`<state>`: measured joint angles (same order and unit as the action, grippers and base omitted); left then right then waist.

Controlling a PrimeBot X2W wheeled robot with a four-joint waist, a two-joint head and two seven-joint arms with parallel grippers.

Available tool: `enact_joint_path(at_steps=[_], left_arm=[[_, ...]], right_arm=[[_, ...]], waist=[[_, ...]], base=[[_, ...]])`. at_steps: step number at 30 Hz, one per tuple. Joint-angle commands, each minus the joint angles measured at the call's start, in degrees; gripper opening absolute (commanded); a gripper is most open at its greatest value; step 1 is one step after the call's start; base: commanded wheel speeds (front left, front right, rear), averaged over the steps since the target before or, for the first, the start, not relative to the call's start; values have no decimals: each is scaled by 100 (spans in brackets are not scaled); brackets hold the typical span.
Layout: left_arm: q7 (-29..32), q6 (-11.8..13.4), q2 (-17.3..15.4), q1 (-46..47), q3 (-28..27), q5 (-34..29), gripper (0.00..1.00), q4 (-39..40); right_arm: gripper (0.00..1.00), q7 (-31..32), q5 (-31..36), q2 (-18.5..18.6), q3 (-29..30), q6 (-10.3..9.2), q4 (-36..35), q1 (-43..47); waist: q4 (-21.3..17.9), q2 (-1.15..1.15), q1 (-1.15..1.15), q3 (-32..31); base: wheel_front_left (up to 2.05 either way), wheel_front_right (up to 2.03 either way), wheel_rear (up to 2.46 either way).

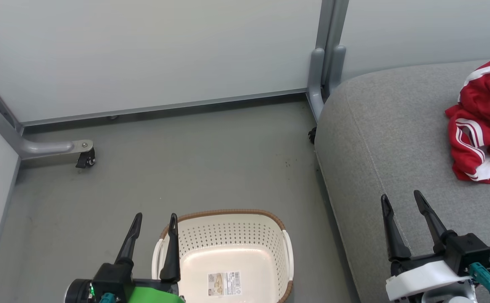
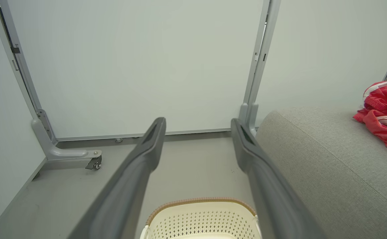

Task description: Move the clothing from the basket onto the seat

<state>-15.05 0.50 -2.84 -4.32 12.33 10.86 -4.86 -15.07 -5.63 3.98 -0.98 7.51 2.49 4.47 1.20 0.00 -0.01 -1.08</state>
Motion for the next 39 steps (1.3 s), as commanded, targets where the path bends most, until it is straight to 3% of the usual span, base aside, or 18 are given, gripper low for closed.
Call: enact_joint_path(at_steps=[1,8,9,13,39], left_arm=[[-17,-24,-12,-91,-10,-28,100,-22],[-18,-118,-12,-12,23,72,100,-99],[0,-104,0,2,34,42,0,-96],[23,-110,0,-19,59,108,0,-226],[553,-332,-152,353,-373,2858,0,-464]], right_arm=[[100,-15,-14,-21,8,-4,23,59],[100,-16,45,-40,5,-4,66,70],[0,1,10,-31,9,0,55,3],[0,9,-69,-65,-4,1,198,24],[0,586,-2955,33,101,0,491,-345]], waist=[[-3,0,1,-8],[30,0,1,-33],[31,0,1,-33],[34,0,1,-34],[3,0,1,-1]], base=[[0,0,0],[0,0,0],[0,0,0],[0,0,0],[0,0,0]])
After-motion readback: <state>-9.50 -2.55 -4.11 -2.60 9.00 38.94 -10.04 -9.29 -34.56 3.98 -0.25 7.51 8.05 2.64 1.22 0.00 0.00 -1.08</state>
